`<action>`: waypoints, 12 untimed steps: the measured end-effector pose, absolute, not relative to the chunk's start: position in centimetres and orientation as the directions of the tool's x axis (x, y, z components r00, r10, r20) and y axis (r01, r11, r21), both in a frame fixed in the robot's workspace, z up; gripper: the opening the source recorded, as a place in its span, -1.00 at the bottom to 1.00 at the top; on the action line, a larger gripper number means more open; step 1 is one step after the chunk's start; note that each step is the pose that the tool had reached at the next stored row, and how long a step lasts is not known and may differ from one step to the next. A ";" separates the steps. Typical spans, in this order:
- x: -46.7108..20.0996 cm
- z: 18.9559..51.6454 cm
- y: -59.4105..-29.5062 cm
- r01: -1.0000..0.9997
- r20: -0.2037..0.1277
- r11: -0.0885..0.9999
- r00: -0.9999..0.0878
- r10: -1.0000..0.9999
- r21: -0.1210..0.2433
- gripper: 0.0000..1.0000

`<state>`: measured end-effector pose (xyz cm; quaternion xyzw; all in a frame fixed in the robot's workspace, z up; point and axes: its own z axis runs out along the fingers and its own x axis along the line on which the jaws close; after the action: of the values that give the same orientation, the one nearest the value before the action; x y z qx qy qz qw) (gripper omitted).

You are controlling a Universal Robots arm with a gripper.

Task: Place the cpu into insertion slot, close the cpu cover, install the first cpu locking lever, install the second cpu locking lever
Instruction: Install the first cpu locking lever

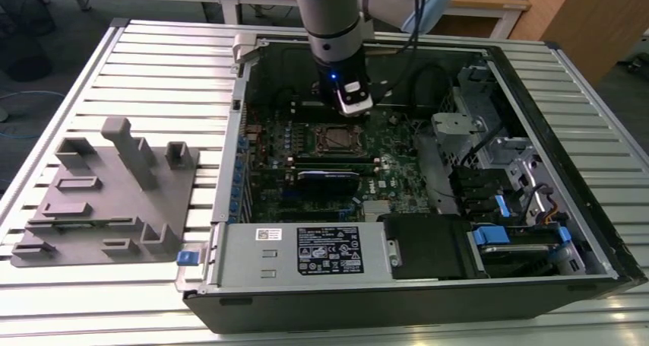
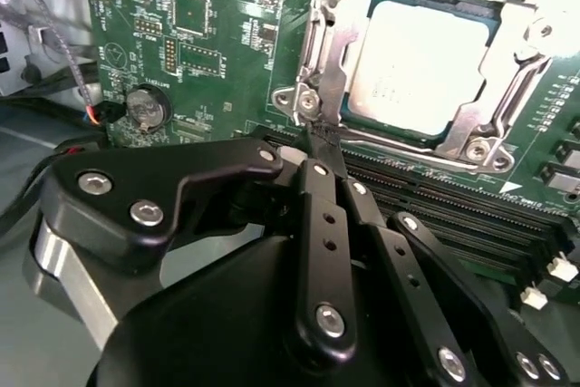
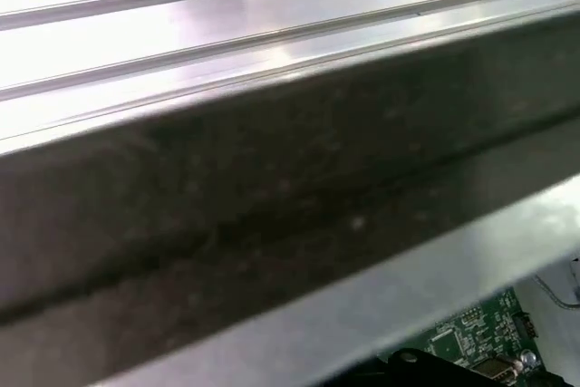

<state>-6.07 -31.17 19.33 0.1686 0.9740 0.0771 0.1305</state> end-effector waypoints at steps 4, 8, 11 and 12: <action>-6.3 19.2 -31.2 0.308 -0.231 0.931 -0.908 0.349 0.195 -0.80; -6.5 19.0 -31.2 0.307 -0.235 0.931 -0.907 0.348 0.196 -0.80; -6.5 19.0 -31.2 0.306 -0.236 0.931 -0.907 0.348 0.197 -0.80; -6.5 19.0 -31.2 0.306 -0.236 0.931 -0.907 0.348 0.197 -0.80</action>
<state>-6.54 -31.24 19.03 0.1682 0.9734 0.0778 0.1345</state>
